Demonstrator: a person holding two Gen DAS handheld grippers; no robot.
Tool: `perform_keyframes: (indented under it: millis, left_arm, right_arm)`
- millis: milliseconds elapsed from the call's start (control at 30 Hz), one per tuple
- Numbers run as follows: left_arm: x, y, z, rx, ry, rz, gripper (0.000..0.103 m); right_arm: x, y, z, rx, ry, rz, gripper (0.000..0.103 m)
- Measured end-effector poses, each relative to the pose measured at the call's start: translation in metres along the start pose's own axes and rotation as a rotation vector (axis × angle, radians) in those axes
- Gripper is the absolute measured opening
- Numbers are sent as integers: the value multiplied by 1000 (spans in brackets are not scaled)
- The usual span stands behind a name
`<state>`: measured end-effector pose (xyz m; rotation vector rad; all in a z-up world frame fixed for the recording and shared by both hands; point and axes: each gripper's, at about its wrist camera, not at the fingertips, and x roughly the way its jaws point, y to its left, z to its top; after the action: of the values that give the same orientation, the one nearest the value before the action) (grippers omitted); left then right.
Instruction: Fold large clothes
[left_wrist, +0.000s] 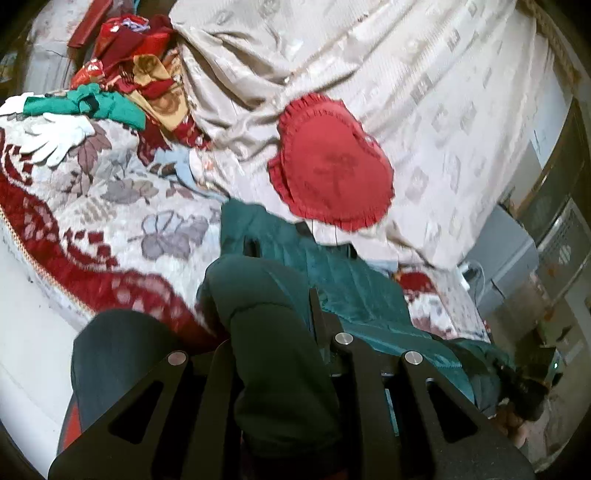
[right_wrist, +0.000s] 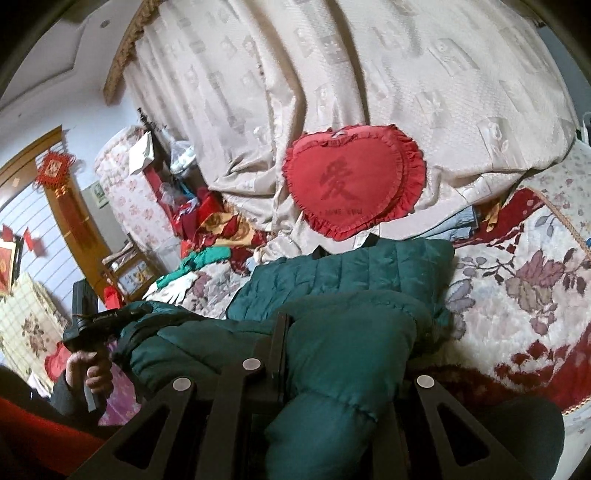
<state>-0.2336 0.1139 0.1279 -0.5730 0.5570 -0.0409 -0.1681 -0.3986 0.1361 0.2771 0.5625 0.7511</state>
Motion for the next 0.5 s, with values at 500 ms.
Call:
perform_keyframes:
  millis: [500]
  left_arm:
    - [72,-19,66,51,-76,14,10]
  right_arm:
    - [67,-37,60,42,-12,-119,12]
